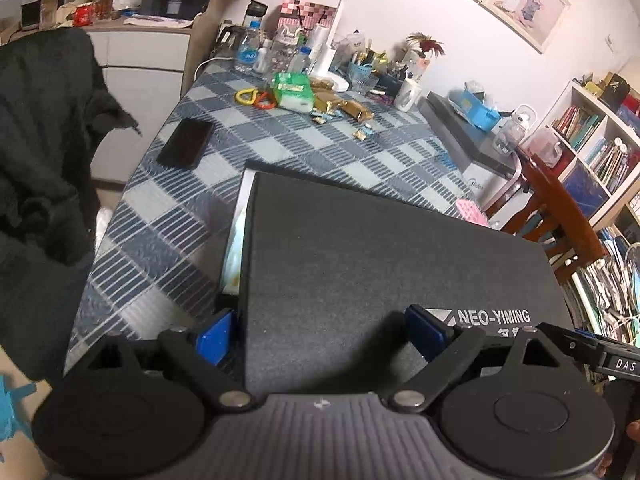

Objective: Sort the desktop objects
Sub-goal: 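Lift and carry the black lid with both grippers toward the white box, then lower the black lid with both grippers over the white box opening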

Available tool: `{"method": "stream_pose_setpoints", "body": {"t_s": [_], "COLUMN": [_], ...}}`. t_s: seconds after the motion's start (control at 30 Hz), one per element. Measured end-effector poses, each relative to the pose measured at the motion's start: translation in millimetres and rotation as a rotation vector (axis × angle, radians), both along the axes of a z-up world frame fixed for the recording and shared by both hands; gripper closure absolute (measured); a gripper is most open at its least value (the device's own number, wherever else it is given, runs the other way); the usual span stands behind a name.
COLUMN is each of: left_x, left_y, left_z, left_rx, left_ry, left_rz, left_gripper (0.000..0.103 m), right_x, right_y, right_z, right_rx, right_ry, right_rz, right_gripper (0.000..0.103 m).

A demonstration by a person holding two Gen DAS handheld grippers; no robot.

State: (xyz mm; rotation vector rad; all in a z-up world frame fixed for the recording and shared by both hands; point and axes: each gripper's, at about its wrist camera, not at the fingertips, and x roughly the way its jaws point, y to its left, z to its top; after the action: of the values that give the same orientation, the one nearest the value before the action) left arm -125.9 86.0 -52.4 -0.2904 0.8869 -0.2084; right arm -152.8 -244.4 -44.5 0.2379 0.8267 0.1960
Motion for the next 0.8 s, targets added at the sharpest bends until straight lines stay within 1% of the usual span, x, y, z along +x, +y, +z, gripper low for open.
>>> {"method": "stream_pose_setpoints", "body": {"t_s": [0.23,0.4,0.6,0.8], "left_x": [-28.1,-44.5,-58.7,-68.0], "left_y": [13.8,20.9,27.1,28.4], "left_z": [-11.8,-25.7,-44.1,-57.3], "left_rx": [0.005,0.009,-0.008,0.001], "left_ry": [0.024,0.06,0.116,0.152], "left_rz": [-0.01,-0.024,-0.029,-0.034], "left_gripper": [0.0,0.0,0.0,0.0], "right_x": [-27.4,-45.3,-63.6,-74.7], "right_y": [13.0,19.8,24.7,27.4], "right_z": [-14.6,-24.2,-35.8,-51.3], "right_rx": [0.004,0.007,-0.005,-0.007], "right_ry": [0.037,0.067,0.095,0.146], "right_rz": [0.017,0.032,0.056,0.077], "right_gripper": [0.0,0.0,0.0,0.0]}}
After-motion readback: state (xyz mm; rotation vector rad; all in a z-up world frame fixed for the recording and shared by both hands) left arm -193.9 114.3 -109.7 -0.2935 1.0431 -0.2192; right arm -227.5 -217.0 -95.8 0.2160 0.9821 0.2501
